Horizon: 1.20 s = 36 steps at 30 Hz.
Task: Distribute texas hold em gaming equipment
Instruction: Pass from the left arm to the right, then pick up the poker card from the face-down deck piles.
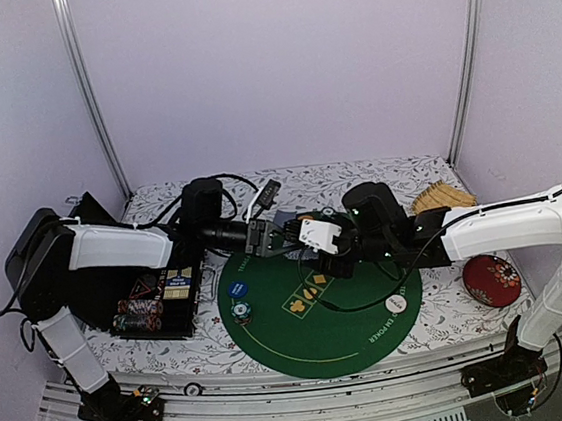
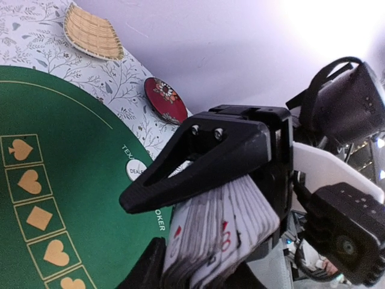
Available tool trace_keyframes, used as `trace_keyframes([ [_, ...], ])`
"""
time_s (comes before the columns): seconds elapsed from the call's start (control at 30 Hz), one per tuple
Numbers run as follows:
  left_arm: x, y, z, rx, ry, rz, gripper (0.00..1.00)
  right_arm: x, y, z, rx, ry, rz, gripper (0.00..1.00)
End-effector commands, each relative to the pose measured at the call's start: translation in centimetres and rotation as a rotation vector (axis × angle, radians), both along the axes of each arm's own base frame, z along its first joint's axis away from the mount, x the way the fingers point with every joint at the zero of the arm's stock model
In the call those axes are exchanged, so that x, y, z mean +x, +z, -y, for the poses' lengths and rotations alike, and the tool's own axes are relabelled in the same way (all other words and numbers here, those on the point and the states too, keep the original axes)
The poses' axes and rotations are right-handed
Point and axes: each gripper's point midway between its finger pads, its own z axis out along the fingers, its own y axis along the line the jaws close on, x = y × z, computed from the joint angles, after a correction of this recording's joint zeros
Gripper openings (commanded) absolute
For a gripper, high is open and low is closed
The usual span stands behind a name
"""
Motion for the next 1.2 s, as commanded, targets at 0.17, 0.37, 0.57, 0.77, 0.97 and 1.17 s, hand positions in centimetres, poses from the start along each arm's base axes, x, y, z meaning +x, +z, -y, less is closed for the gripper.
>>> trace_keyframes([
  [0.17,0.8,0.8,0.1,0.051,0.054,0.060,0.56,0.8,0.1,0.9,-0.002,-0.046,0.005,0.50],
  [0.37,2.0,1.4,0.1,0.095,0.099,0.115,0.64,0.6,-0.1,0.9,0.001,-0.043,-0.007,0.51],
  [0.57,3.3,0.7,0.6,0.192,0.133,0.179,0.61,0.5,0.1,0.7,0.011,-0.038,-0.012,0.51],
  [0.77,4.0,0.9,-1.1,0.270,0.214,0.252,0.41,0.3,0.4,1.1,0.019,-0.040,-0.013,0.51],
  [0.97,3.4,1.6,-1.3,0.249,0.206,0.254,0.38,0.4,0.3,1.0,0.015,-0.040,-0.015,0.51],
  [1.17,2.8,2.1,-1.3,0.225,0.184,0.254,0.47,0.3,0.4,1.1,0.017,-0.040,-0.014,0.51],
])
